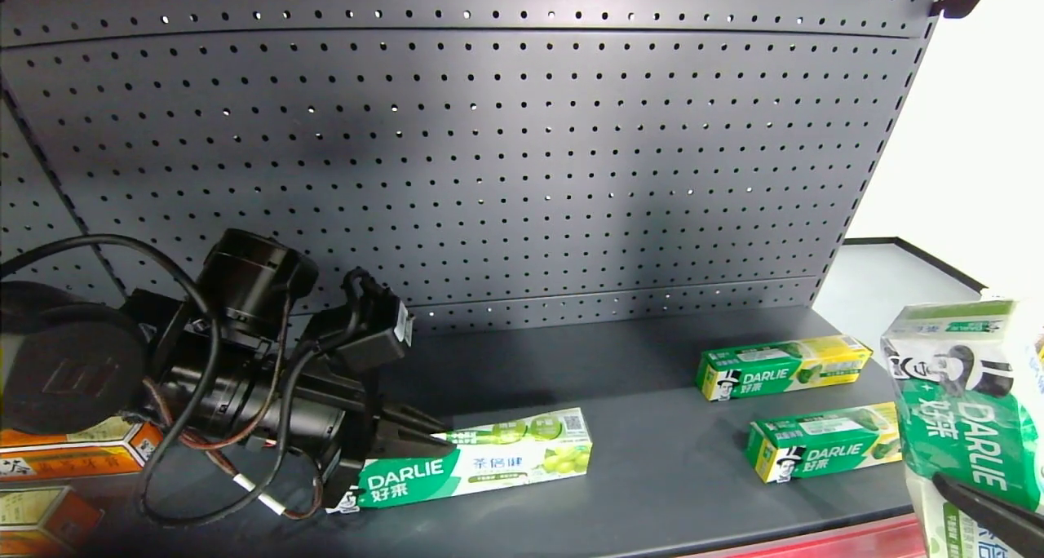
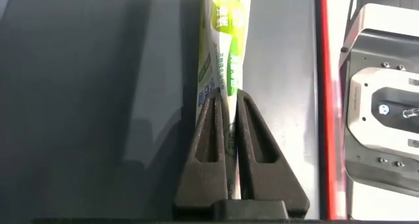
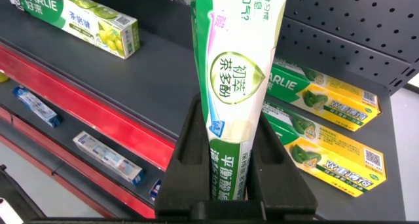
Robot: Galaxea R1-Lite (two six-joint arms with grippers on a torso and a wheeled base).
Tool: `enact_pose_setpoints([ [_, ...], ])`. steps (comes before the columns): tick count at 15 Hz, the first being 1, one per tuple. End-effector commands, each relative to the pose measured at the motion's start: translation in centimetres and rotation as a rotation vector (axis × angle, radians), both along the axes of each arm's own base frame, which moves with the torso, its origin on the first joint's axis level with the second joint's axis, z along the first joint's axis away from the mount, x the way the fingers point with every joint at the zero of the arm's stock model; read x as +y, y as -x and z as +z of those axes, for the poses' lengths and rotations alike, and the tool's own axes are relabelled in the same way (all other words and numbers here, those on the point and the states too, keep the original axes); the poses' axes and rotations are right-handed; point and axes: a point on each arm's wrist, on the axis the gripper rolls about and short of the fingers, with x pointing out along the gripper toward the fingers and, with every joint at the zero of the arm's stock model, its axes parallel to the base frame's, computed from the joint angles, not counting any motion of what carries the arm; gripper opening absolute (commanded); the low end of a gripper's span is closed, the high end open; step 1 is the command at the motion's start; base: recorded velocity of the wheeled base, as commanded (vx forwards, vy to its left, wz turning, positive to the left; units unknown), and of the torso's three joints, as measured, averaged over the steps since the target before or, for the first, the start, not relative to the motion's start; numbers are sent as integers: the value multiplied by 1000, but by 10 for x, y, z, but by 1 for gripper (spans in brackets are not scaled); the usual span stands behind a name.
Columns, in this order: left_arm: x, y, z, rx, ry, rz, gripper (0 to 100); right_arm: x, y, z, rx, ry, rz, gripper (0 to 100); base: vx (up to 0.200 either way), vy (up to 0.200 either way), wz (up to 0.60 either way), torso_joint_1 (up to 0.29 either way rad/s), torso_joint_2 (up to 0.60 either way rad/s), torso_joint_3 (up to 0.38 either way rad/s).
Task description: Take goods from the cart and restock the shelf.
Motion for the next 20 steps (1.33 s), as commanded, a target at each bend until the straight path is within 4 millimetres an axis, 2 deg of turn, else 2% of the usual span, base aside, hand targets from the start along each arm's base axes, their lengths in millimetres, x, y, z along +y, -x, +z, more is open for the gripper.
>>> enact_pose_setpoints([
  [1, 4, 19, 1, -2, 1, -7, 0, 0, 0, 1, -2, 0, 1, 0, 0, 0, 0, 0, 0, 0],
  [7, 14, 45, -10, 35, -16, -12, 0, 0, 0, 0, 0, 1, 1, 0, 0, 0, 0, 0, 0, 0],
  [20, 11, 47, -11, 39, -17, -26, 0, 0, 0, -1, 2, 2, -1, 0, 0, 0, 0, 0, 0, 0],
])
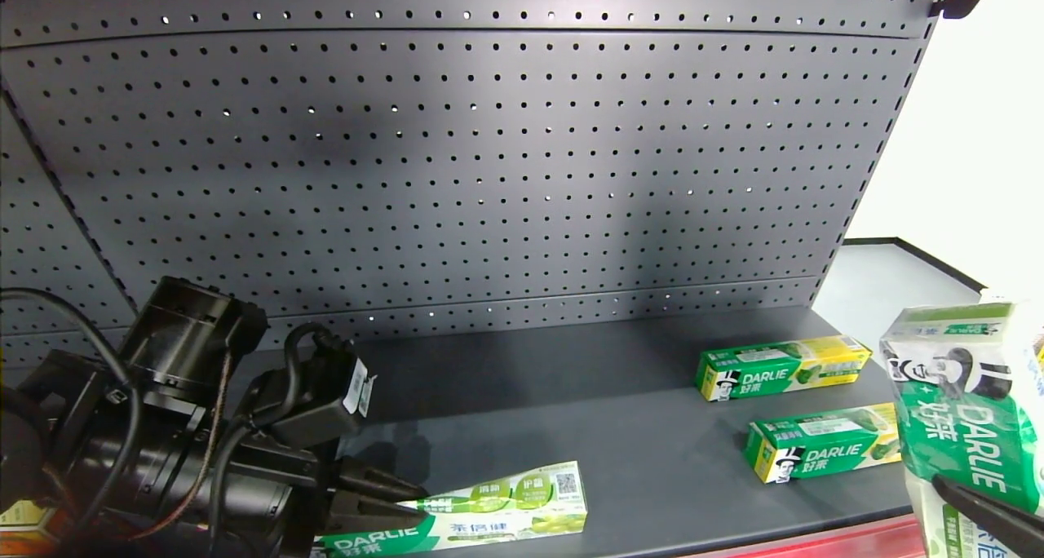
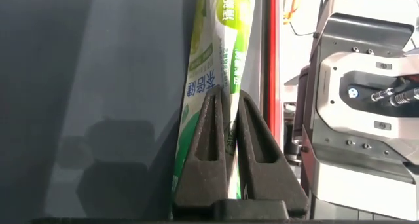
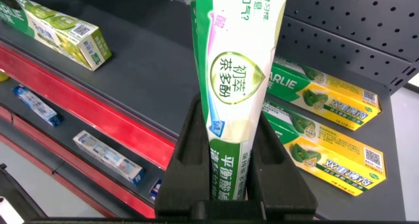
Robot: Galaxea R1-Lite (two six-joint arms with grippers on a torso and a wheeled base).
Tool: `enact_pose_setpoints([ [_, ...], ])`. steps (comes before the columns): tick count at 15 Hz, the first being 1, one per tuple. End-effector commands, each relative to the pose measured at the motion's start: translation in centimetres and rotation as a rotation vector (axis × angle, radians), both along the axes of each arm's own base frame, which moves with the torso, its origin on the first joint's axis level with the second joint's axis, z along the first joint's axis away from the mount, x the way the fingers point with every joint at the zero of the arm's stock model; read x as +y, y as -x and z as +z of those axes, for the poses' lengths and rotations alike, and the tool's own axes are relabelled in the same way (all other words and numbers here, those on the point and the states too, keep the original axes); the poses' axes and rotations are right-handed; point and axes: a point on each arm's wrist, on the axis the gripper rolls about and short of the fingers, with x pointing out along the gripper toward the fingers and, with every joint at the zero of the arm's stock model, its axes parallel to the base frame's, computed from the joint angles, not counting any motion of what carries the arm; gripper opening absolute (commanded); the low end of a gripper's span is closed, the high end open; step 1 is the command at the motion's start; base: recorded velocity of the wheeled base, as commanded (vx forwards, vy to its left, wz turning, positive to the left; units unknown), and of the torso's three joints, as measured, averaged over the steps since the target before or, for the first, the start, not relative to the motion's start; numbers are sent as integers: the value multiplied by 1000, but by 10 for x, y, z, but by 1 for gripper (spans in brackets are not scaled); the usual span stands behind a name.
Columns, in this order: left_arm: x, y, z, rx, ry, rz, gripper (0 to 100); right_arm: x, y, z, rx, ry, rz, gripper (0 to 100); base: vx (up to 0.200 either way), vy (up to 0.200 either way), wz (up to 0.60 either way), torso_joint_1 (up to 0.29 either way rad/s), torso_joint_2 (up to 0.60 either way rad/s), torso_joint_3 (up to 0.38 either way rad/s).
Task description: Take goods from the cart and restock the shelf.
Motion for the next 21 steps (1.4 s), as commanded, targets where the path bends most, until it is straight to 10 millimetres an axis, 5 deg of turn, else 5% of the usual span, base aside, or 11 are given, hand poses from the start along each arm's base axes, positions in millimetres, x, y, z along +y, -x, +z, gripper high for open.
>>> enact_pose_setpoints([
  [1, 0, 0, -1, 5, -1, -1, 0, 0, 0, 0, -1, 0, 1, 0, 0, 0, 0, 0, 0, 0],
  [8, -3, 1, 2, -7, -2, -10, 0, -1, 1, -1, -1, 0, 1, 0, 0, 0, 0, 0, 0, 0],
  [9, -3, 1, 2, -7, -2, -10, 100, -1, 1, -1, -1, 0, 1, 0, 0, 0, 0, 0, 0, 0],
  [21, -5, -3, 29, -47, 12, -4, 100, -1, 1, -2, 2, 2, 2, 0, 0, 0, 0, 0, 0, 0],
])
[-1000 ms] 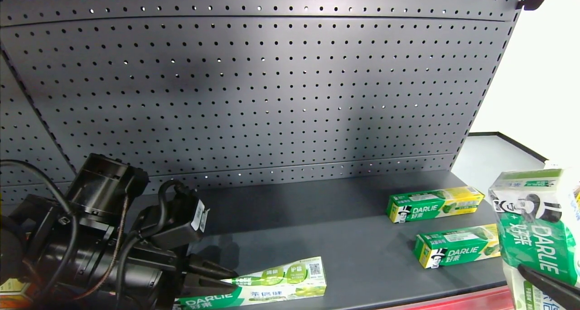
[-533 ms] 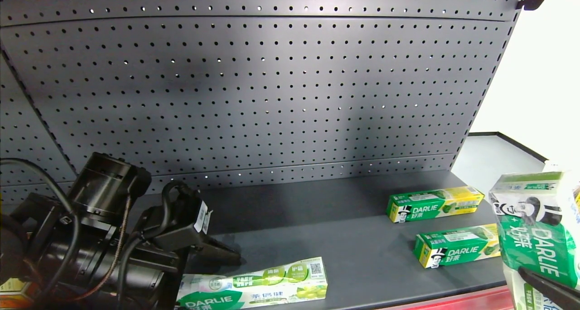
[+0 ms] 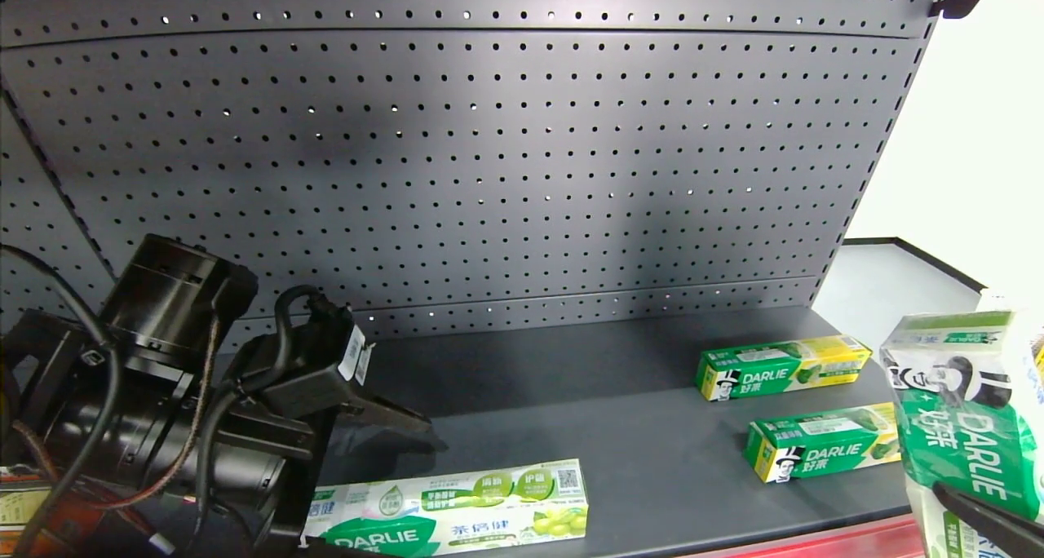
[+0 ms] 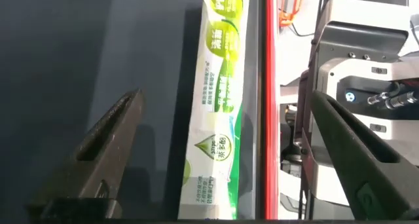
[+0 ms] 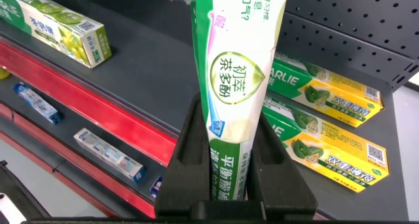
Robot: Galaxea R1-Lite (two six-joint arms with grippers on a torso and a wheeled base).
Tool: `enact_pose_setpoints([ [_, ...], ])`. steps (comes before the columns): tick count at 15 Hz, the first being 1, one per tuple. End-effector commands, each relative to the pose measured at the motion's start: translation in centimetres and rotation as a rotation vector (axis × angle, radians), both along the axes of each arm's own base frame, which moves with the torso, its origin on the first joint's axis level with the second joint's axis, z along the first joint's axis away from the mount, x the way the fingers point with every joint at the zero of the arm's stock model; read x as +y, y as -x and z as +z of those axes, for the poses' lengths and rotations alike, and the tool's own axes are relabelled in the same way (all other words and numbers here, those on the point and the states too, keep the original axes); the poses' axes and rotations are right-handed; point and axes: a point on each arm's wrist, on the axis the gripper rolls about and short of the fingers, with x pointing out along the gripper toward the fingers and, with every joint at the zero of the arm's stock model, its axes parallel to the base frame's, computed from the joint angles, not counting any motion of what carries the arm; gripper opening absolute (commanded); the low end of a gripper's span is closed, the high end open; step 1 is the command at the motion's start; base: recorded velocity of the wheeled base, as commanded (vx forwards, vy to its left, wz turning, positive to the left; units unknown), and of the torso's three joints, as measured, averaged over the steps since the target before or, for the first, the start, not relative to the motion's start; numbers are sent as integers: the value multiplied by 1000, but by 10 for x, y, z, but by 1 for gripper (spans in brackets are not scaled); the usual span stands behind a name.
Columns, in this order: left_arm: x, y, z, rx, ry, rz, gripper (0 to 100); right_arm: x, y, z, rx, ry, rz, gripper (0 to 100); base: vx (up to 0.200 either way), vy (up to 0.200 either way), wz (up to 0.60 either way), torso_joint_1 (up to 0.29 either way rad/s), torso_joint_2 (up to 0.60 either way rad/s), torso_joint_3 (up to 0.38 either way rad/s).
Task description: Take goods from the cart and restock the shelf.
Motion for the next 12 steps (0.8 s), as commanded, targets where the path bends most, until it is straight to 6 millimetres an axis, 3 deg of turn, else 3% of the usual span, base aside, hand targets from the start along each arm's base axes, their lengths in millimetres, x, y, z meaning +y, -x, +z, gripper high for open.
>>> enact_pose_setpoints([
  [1, 0, 0, 2, -6, 2, 0, 100, 0, 0, 0, -1, 0, 0, 0, 0, 0, 0, 0, 0, 0],
  [5, 5, 6, 18, -73, 27, 14, 100, 2, -3, 5, -4, -3, 3, 0, 0, 0, 0, 0, 0, 0],
  [7, 20, 22, 33, -128, 54, 67, 100, 6, -9, 13, -5, -1, 7, 0, 0, 0, 0, 0, 0, 0],
  [12, 43, 38, 44, -220, 61, 174, 100, 25, -27, 26, 19, 15, 59, 0, 0, 0, 0, 0, 0, 0],
])
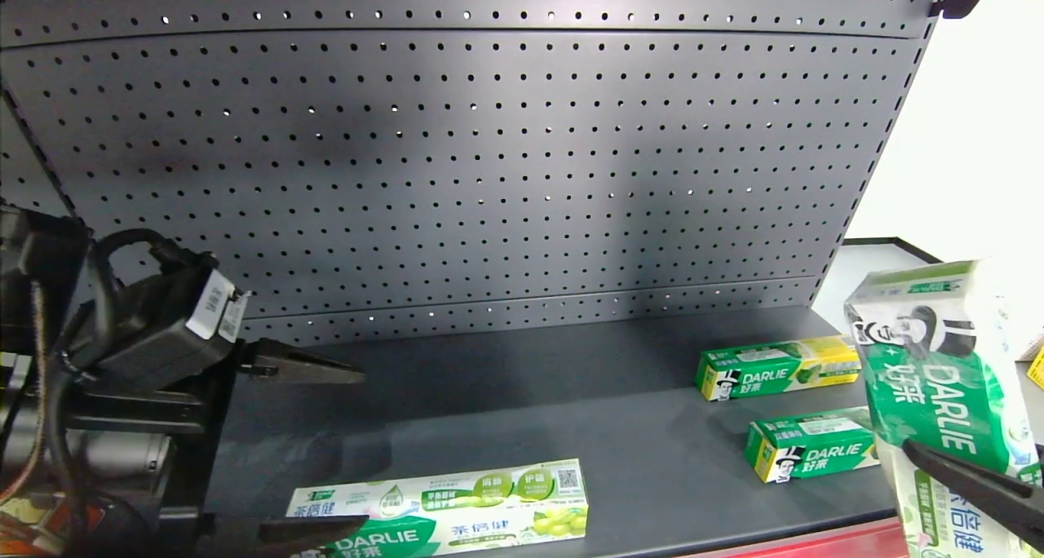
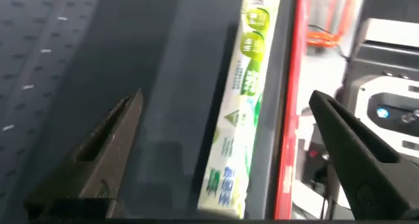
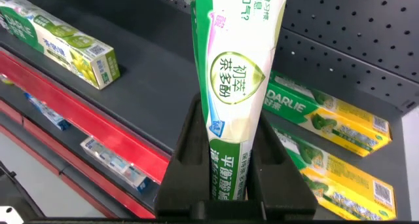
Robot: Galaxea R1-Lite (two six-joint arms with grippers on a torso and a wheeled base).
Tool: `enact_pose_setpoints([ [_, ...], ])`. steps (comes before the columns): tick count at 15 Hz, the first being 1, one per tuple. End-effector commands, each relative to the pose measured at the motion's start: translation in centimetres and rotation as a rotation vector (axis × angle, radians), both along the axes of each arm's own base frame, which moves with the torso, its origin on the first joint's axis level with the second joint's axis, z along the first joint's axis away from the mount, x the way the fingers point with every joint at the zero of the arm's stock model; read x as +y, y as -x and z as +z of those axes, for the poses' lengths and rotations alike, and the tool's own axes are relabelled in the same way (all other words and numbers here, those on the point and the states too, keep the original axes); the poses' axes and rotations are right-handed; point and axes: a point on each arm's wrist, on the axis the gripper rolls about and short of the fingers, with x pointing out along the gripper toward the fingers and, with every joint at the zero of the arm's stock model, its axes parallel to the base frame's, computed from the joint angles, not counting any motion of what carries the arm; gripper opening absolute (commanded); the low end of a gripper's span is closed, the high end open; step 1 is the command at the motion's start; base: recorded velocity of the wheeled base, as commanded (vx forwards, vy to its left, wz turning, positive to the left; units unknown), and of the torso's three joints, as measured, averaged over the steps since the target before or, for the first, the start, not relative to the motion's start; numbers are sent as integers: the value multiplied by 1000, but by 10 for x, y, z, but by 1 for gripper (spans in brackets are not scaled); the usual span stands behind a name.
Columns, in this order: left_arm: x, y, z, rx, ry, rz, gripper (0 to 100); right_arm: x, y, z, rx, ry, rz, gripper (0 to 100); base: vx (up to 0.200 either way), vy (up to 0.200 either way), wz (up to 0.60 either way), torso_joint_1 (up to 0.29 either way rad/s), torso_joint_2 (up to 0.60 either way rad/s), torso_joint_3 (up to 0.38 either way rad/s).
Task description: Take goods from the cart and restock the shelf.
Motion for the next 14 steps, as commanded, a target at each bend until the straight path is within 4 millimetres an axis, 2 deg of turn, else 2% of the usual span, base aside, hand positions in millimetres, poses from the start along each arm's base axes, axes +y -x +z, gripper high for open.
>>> enact_pose_setpoints([
  [1, 15, 14, 13, -80, 16, 65, 100, 16, -17, 9, 28, 20, 30, 0, 0, 0, 0, 0, 0, 0],
  [4, 25, 26, 13, -125, 20, 121, 100, 29, -27, 18, 27, 30, 66, 0, 0, 0, 0, 0, 0, 0],
  [7, 39, 55, 8, -166, 13, 217, 100, 40, -39, 26, 29, 31, 74, 0, 0, 0, 0, 0, 0, 0],
  [9, 45, 66, 11, -207, 12, 274, 100, 47, -46, 32, 26, 32, 79, 0, 0, 0, 0, 0, 0, 0],
  [10, 50, 78, 17, -251, 17, 330, 100, 54, -55, 39, 17, 34, 81, 0, 0, 0, 0, 0, 0, 0],
  [12, 52, 85, 20, -279, 20, 353, 100, 59, -59, 42, 10, 42, 84, 0, 0, 0, 0, 0, 0, 0],
  [14, 55, 104, 15, -323, 12, 417, 100, 65, -65, 45, -7, 56, 92, 0, 0, 0, 0, 0, 0, 0],
])
